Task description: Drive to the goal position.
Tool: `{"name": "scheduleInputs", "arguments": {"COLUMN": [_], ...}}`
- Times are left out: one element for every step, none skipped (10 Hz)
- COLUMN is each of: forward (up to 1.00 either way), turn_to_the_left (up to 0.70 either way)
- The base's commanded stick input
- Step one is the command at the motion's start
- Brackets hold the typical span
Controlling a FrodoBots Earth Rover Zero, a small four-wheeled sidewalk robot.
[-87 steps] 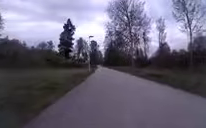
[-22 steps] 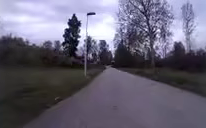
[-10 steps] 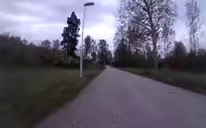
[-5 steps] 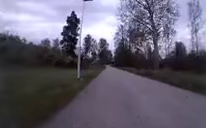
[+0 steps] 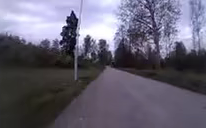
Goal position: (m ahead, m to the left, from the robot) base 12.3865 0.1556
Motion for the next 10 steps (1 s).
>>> {"name": "scheduleInputs", "arguments": {"forward": [1.00,1.00,1.00,1.00,1.00,1.00,1.00,1.00,1.00,1.00], "turn_to_the_left": [-0.40,-0.40,-0.40,-0.16,0.00,0.00,0.00,0.00,0.00,0.00]}}
